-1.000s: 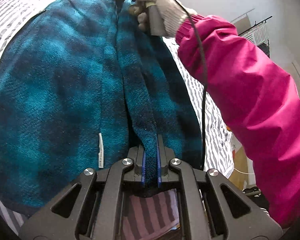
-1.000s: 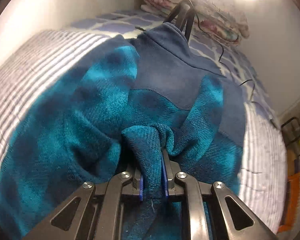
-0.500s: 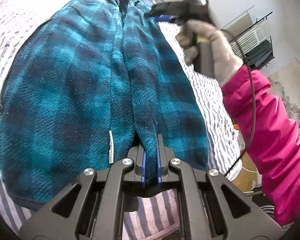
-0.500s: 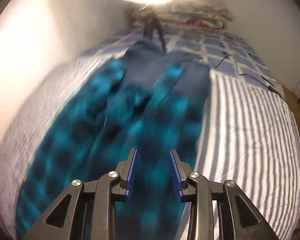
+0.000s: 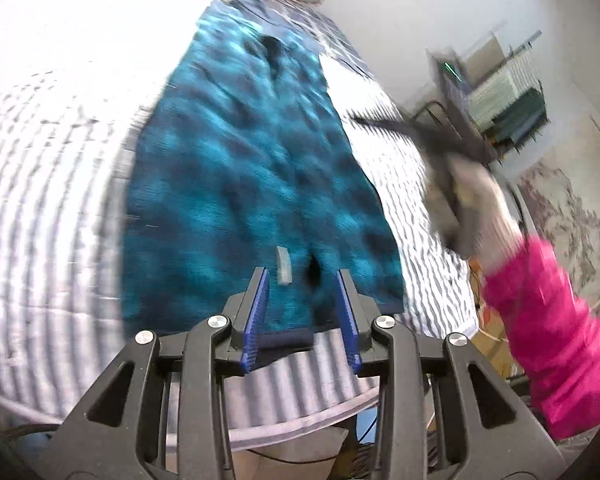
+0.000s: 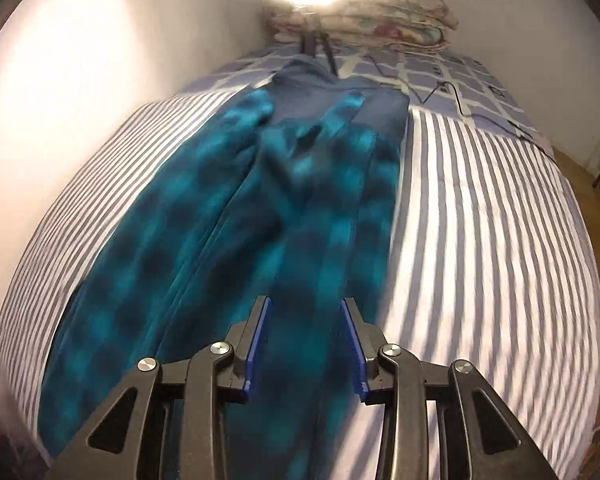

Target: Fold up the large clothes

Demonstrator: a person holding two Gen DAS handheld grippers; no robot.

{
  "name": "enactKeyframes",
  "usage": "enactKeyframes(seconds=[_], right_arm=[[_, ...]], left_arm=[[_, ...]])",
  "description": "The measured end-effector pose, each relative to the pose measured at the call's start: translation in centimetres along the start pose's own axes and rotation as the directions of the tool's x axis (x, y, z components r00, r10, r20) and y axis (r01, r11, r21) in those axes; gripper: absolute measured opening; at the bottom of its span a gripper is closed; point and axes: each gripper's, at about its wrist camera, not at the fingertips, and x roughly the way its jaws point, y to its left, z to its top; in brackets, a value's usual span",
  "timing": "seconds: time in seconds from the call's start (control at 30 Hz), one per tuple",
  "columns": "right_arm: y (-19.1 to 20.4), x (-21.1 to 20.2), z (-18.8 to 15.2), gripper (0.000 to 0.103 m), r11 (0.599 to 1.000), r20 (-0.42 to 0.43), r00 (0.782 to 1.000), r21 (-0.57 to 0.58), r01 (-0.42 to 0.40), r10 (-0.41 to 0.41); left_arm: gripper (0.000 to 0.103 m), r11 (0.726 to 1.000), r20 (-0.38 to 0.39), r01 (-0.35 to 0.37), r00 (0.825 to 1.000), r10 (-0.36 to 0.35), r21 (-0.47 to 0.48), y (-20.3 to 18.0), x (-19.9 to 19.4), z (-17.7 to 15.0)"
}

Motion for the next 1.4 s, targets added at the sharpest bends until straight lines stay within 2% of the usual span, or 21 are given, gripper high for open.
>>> enactKeyframes(seconds=[0.07, 0.17, 0.27, 0.33, 0.43, 0.47, 0.53, 0.6, 0.63, 0.67, 0.73, 0.8, 0.93, 1.1, 1.13, 1.17, 1.23, 1.27, 1.3, 1.33, 1.4], right_arm=[[0.8, -1.9, -2.8, 0.036, 1.0, -0.014, 1.0, -0.007, -0.026, 0.026], [2.8, -4.1, -7.0, 0.036, 0.998, -0.03, 0.998, -0.013, -0.06, 0.059], [5.1, -5.1, -11.1, 0.036, 0.996, -0.045, 0.997, -0.045, -0.071, 0.069], [6.9, -5.1, -13.9, 0.037, 0.995, -0.076, 0.997, -0.097, -0.039, 0.031], [7.9, -4.3, -17.7, 0.037, 0.992, -0.125, 0.992, -0.127, 0.008, -0.024], [7.9, -4.7, -18.3, 0.037, 0.991, -0.105, 0.994, -0.13, 0.018, -0.032], [7.4, -5.9, -18.5, 0.037, 0.997, -0.109, 0.994, -0.082, -0.003, -0.006], [6.7, -7.4, -18.5, 0.038, 0.999, -0.082, 0.996, -0.036, -0.04, 0.037], [6.3, -8.3, -18.5, 0.05, 0.999, -0.059, 0.997, -0.02, -0.041, 0.04], [6.1, -8.8, -18.5, 0.07, 0.999, -0.04, 0.999, -0.006, -0.035, 0.034], [4.6, -10.1, -18.6, 0.086, 0.997, 0.019, 0.999, 0.055, -0.051, 0.05], [3.1, -9.8, -18.7, 0.086, 0.985, 0.022, 0.994, 0.132, -0.11, 0.107], [0.4, -7.4, -19.4, 0.083, 0.928, 0.009, 0.972, 0.294, -0.228, 0.236], [-0.2, -4.3, -20.0, 0.07, 0.871, -0.021, 0.927, 0.349, -0.345, 0.376], [0.2, -3.8, -20.1, 0.069, 0.865, -0.027, 0.917, 0.346, -0.364, 0.398], [0.5, -3.4, -20.0, 0.07, 0.871, -0.03, 0.919, 0.334, -0.361, 0.392], [1.1, -3.2, -19.6, 0.07, 0.88, -0.017, 0.921, 0.303, -0.365, 0.389], [1.4, -3.3, -19.6, 0.067, 0.877, -0.012, 0.918, 0.303, -0.374, 0.396], [1.6, -3.0, -19.3, 0.058, 0.863, -0.008, 0.906, 0.308, -0.401, 0.424], [1.9, -2.4, -19.1, 0.044, 0.846, -0.022, 0.89, 0.321, -0.425, 0.456], [2.8, -1.8, -18.7, 0.036, 0.863, -0.033, 0.9, 0.301, -0.405, 0.434]], left_arm=[[0.033, 1.0, 0.01, -0.013, 1.0, 0.013, -0.004, 1.1, -0.7, 0.3], [0.033, 0.996, 0.043, -0.077, 0.996, 0.079, -0.043, 3.5, -1.1, 1.0], [0.033, 0.989, 0.034, -0.046, 0.998, 0.052, -0.138, 6.2, -1.0, 1.6], [0.033, 0.983, 0.024, -0.042, 0.999, 0.047, -0.176, 7.2, -0.6, 1.5], [0.034, 0.984, 0.011, -0.092, 0.995, 0.095, -0.156, 7.5, 0.1, 1.3], [0.037, 0.984, 0.005, -0.1, 0.995, 0.101, -0.147, 7.6, 0.4, 1.1], [0.055, 0.983, 0.002, -0.109, 0.994, 0.11, -0.145, 7.7, 0.5, 1.0], [0.057, 0.981, 0.013, -0.108, 0.994, 0.112, -0.159, 8.1, 0.6, 0.8], [0.057, 0.98, 0.016, -0.108, 0.994, 0.112, -0.169, 8.4, 0.6, 0.7], [0.057, 0.977, 0.013, -0.102, 0.994, 0.107, -0.185, 8.9, 0.6, 0.5], [0.057, 0.974, -0.001, -0.081, 0.997, 0.083, -0.211, 9.7, 0.7, 0.4], [0.057, 0.97, -0.014, -0.039, 0.999, 0.037, -0.238, 10.3, 1.2, 0.2], [0.057, 0.959, -0.037, 0.052, 0.997, -0.065, -0.279, 11.0, 2.2, -0.7], [0.057, 0.95, -0.025, 0.127, 0.99, -0.14, -0.286, 11.0, 3.1, -1.1], [0.053, 0.952, -0.031, 0.132, 0.989, -0.147, -0.276, 10.7, 3.4, -1.1], [0.049, 0.954, -0.035, 0.133, 0.988, -0.147, -0.27, 10.5, 3.6, -1.1], [0.035, 0.961, -0.043, 0.121, 0.99, -0.136, -0.25, 10.1, 3.9, -1.2], [0.029, 0.963, -0.045, 0.116, 0.99, -0.131, -0.244, 9.9, 4.1, -1.2], [0.02, 0.962, -0.048, 0.116, 0.99, -0.131, -0.246, 9.8, 4.0, -1.3], [0.017, 0.961, -0.047, 0.118, 0.99, -0.134, -0.251, 9.7, 3.7, -1.4], [0.014, 0.959, -0.038, 0.132, 0.989, -0.146, -0.251, 9.3, 3.3, -1.1]])
